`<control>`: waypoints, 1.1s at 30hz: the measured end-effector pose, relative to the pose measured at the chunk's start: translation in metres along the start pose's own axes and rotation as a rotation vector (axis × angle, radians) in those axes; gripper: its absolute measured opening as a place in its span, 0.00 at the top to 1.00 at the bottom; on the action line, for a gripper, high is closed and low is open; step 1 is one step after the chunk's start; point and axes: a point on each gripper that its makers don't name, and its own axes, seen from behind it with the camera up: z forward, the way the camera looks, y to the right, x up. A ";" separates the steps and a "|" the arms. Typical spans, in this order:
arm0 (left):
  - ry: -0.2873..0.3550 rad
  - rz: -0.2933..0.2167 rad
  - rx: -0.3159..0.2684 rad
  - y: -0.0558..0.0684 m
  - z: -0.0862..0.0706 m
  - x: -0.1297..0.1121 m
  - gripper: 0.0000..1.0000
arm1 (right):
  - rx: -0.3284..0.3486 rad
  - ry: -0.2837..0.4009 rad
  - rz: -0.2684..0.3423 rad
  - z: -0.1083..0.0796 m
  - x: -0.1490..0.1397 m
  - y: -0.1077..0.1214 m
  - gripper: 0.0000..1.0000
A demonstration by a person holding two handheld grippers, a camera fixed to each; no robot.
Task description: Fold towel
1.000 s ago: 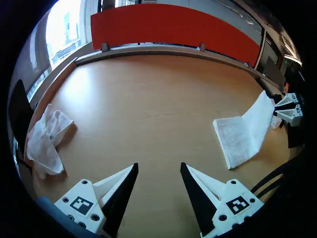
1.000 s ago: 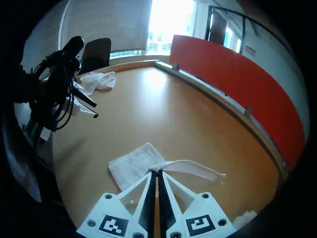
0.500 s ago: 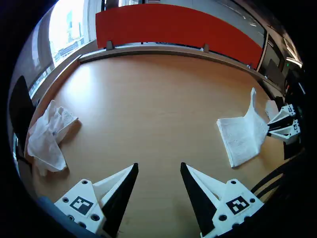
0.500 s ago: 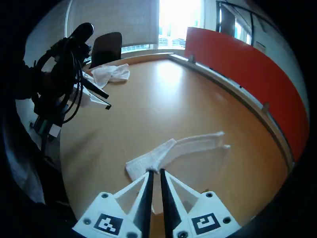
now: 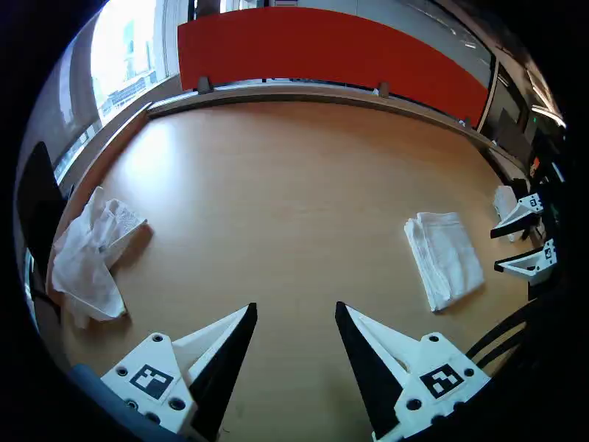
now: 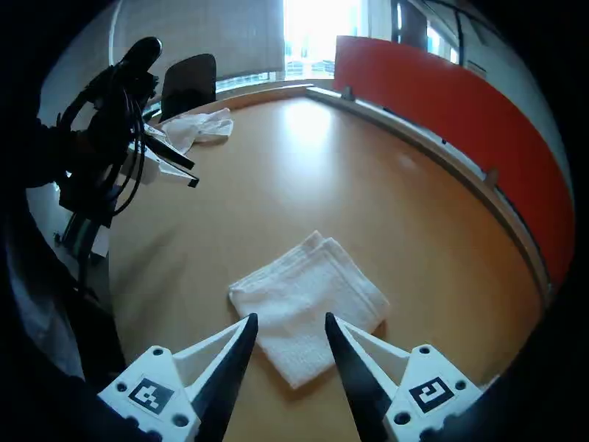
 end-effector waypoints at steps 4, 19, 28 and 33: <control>0.000 0.002 0.001 0.000 0.000 0.000 0.22 | -0.006 -0.011 0.008 0.000 -0.008 0.001 0.30; -0.001 0.004 0.004 0.000 0.000 0.001 0.22 | -0.020 -0.081 0.037 0.004 -0.053 0.005 0.30; 0.000 0.003 0.004 0.001 0.000 0.001 0.22 | -0.022 -0.135 0.052 0.007 -0.084 0.005 0.30; 0.001 0.004 0.003 0.001 0.000 0.001 0.22 | -0.023 -0.153 0.063 0.009 -0.094 0.005 0.31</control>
